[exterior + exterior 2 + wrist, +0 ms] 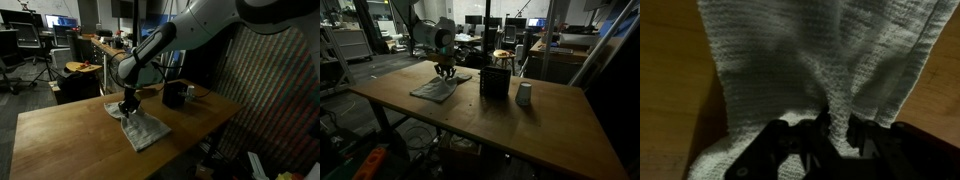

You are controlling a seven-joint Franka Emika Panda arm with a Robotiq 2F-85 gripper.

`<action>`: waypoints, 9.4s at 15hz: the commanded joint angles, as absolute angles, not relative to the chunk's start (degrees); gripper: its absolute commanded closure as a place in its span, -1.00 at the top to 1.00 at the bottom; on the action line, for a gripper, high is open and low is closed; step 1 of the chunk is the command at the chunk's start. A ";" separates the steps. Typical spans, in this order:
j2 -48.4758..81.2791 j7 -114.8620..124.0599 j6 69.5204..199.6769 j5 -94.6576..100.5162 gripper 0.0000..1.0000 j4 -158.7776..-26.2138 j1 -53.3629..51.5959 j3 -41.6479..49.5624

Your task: Put the towel in the box

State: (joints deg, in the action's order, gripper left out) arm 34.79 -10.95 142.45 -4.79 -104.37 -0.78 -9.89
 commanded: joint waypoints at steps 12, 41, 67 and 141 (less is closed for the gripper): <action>7.62 0.49 141.18 2.78 -0.86 -115.51 -0.61 0.54; 13.25 10.15 147.39 12.63 -0.85 -117.96 4.88 8.46; 26.14 -13.32 134.79 3.88 -0.85 -107.32 9.76 3.36; 13.00 -12.40 164.29 -8.27 1.00 -135.62 12.21 5.43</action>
State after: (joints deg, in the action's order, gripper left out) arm 11.61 -11.11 162.59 -8.18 -137.91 11.17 5.76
